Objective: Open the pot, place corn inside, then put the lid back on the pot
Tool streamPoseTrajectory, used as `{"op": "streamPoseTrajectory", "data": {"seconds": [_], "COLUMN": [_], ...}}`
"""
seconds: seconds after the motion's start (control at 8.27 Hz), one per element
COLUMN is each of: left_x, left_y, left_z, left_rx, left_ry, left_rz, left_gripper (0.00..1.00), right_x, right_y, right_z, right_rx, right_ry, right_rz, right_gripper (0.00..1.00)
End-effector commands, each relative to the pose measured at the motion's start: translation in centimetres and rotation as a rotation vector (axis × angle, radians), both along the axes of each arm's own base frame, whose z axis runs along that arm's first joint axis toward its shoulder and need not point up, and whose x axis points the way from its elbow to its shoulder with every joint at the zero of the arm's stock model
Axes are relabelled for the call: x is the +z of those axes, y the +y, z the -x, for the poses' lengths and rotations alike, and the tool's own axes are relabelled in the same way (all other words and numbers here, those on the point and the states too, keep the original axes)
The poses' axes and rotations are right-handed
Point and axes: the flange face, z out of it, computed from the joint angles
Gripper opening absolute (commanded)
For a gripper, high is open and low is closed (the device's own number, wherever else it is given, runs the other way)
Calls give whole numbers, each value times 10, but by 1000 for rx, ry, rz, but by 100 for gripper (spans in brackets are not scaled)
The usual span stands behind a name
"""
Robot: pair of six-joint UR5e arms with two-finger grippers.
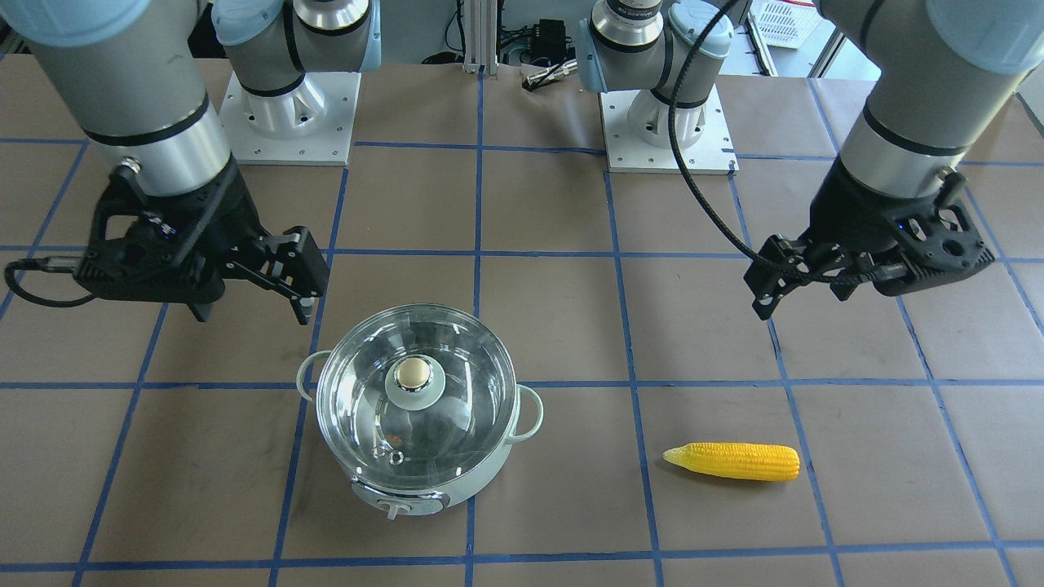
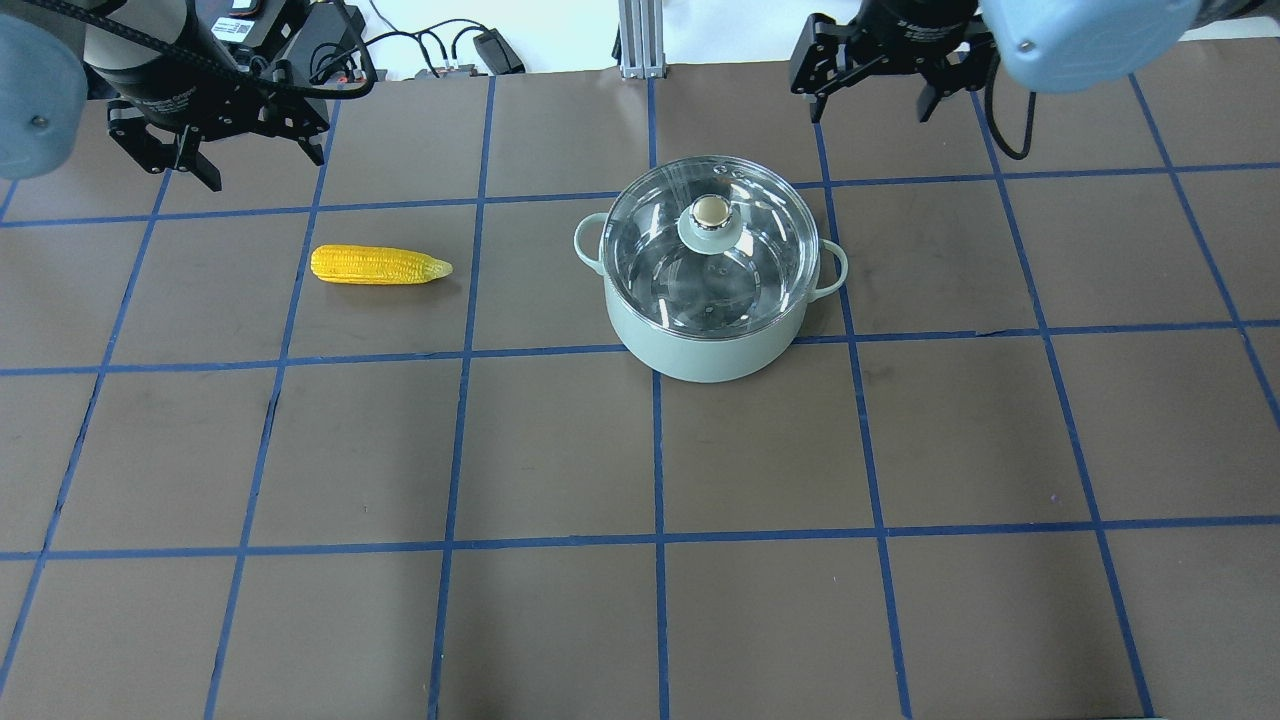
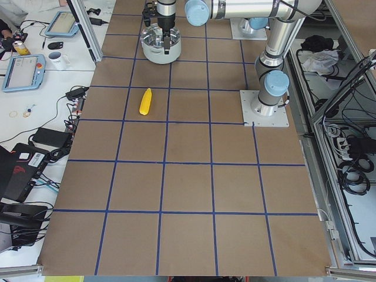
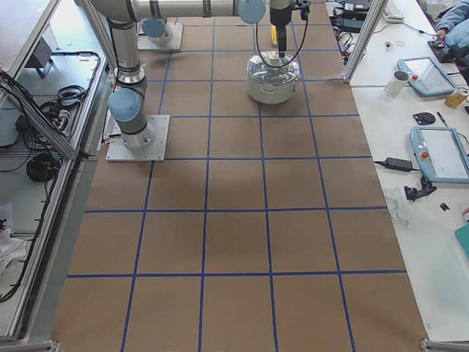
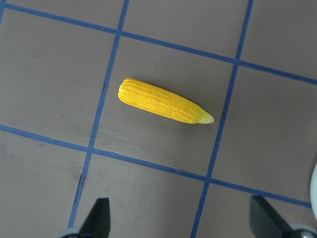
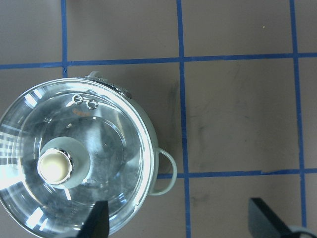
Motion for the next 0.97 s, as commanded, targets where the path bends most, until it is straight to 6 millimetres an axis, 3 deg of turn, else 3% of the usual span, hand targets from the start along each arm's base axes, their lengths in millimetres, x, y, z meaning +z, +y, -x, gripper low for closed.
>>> {"op": "streamPoseTrajectory", "data": {"seconds": [0.0,0.12,0.36,0.48,0.6,0.73,0.85], "left_x": [-43,-58,-64,-80,-109,-137,-148], "left_y": [-28,-35,-52,-59,-69,-77,-82], "left_z": [-23,-25,-27,-28,-31,-32,-30], "left_rx": [276,454,642,775,897,952,1012], "left_ry": [38,58,94,117,122,115,146], "left_rz": [-23,-28,72,50,5,-37,-53], "left_gripper": [100,100,100,100,100,100,100], "right_x": [-49,-63,-92,-104,-124,-128,-130], "right_y": [-25,-31,-41,-45,-41,-35,-32], "right_z": [-74,-85,-93,-99,-118,-133,-135], "right_rx": [-81,-122,-209,-228,-235,-241,-232], "right_ry": [-43,-54,-63,-71,-65,-66,-60], "right_rz": [16,16,-19,-20,-50,-54,-60], "right_gripper": [100,100,100,100,100,100,100]}}
